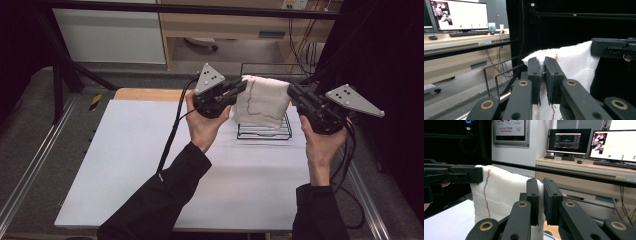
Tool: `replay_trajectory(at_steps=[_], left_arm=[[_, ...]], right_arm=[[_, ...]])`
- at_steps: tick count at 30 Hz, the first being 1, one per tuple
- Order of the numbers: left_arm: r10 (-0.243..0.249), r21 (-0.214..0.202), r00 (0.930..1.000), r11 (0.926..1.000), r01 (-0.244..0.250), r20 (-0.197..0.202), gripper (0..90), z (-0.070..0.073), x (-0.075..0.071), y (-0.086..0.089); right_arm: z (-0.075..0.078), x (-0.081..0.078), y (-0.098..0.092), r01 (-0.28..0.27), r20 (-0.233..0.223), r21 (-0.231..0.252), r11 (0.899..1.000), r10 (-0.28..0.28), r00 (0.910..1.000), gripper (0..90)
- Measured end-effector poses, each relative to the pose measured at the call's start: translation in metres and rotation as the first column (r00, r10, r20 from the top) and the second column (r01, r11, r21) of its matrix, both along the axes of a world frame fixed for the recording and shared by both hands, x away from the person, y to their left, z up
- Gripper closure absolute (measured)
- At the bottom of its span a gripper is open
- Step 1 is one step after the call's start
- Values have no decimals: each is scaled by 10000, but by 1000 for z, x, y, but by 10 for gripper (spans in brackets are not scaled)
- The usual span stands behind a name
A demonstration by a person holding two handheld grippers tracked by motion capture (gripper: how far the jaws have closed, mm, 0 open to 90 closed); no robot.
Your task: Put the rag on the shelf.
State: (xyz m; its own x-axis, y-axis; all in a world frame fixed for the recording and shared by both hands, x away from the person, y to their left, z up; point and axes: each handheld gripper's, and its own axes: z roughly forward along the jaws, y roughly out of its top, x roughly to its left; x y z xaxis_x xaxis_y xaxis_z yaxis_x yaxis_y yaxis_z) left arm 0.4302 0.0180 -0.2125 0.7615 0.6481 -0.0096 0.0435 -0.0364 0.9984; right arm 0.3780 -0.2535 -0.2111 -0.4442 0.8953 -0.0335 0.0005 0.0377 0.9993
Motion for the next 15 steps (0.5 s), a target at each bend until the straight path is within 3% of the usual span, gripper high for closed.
replay_trajectory(at_steps=[15], left_arm=[[84,-231,9993,9997,-75,371,830,20,14,-14]], right_arm=[[19,10,-10,319,401,150,9994,-324,9987,838]])
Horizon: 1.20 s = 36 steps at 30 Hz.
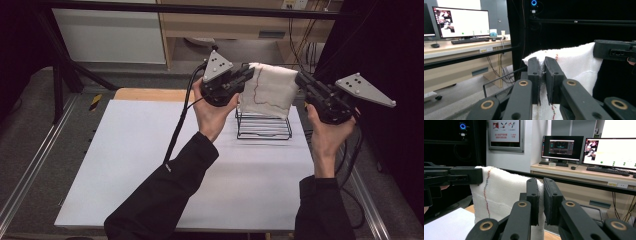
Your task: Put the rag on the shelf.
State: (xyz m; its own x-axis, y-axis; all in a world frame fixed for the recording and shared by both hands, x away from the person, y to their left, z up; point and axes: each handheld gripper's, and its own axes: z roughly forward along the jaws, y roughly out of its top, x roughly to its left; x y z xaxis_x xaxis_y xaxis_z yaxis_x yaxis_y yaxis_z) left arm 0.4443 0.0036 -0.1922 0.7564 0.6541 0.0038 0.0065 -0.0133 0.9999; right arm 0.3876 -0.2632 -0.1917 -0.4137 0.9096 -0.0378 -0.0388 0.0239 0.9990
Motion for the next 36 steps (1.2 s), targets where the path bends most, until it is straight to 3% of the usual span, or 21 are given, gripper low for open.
replay_trajectory(at_steps=[17,36], left_arm=[[54,-321,10000,9995,-52,74,831,18,16,-17],[465,-275,9989,9985,-464,1,831,28,40,-29]], right_arm=[[25,17,-12,353,241,-17,9994,-353,9991,838],[34,52,-21,369,234,63,9993,-371,9990,838]])
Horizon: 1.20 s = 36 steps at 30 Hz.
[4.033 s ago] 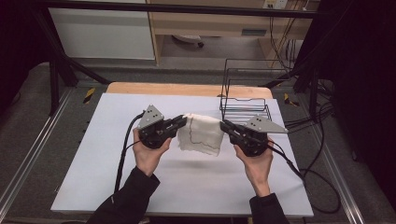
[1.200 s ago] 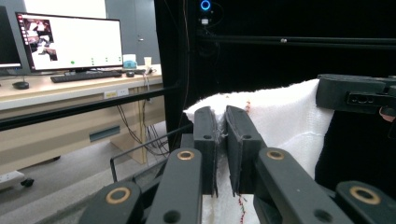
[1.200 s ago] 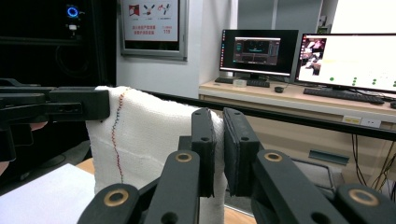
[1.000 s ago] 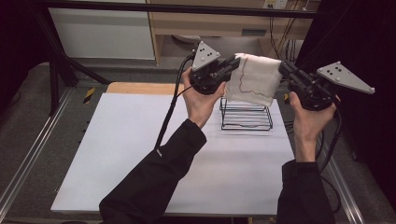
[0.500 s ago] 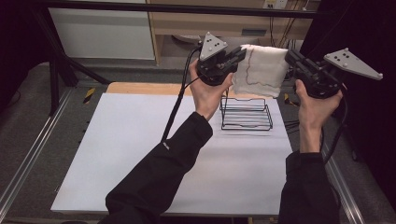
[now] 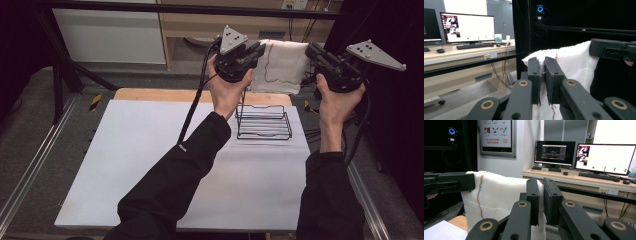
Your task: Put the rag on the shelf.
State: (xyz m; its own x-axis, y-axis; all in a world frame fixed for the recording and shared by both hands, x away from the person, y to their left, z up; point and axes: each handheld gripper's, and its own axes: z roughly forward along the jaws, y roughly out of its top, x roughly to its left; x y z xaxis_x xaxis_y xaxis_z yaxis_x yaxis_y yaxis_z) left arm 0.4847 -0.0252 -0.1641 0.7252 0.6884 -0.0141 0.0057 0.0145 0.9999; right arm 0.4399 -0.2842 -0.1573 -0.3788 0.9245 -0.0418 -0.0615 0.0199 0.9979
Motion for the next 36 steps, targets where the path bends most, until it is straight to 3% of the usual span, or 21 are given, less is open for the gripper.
replay_trajectory(at_steps=[10,18,21,36], left_arm=[[291,27,9994,9996,-292,168,831,11,12,-3],[419,103,9991,9991,-418,-104,830,9,27,-4],[499,200,9988,9986,-499,1,831,9,30,-5],[454,309,9988,9985,-448,-198,830,-6,48,-11]], right_arm=[[7,17,-2,-60,20,64,10000,60,10000,838],[7,32,-1,18,-173,-68,10000,-20,9998,838],[6,36,0,42,-184,-56,10000,-43,9998,838],[-6,56,-5,108,-507,-89,9999,-113,9987,837]])
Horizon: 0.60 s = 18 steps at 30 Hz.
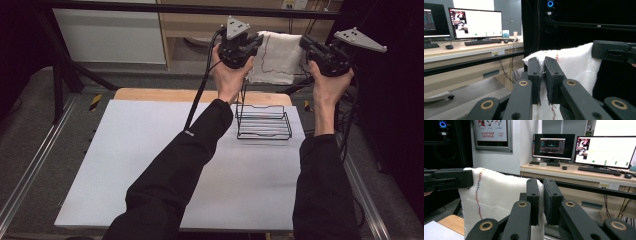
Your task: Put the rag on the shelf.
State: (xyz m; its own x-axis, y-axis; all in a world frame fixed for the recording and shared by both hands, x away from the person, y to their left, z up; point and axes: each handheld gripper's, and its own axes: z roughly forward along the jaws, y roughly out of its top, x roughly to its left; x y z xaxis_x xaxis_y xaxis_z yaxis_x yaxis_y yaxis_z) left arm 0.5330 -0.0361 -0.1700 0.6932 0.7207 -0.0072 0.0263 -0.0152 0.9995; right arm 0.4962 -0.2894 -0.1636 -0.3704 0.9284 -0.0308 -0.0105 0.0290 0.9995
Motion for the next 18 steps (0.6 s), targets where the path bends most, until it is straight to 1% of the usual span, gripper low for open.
replay_trajectory(at_steps=[6,8,9,14,18], left_arm=[[-78,262,9999,9996,82,-145,830,-10,1,-5],[-97,321,9998,9994,102,-153,830,-13,1,-7],[-61,414,9999,9991,65,-105,830,-14,1,-7],[-188,505,9994,9985,202,-277,830,-25,-1,-8],[-342,520,9988,9980,360,-360,830,-35,-4,-7]], right_arm=[[-10,2,-5,23,-204,-29,10000,-24,9998,837],[-12,1,-7,16,-230,-21,10000,-16,9997,837],[-13,0,-8,-8,-237,-28,10000,7,9997,837],[-21,-2,-11,-42,-469,-184,9998,33,9989,837],[-31,-6,-12,-102,-633,-157,9998,92,9980,837]])
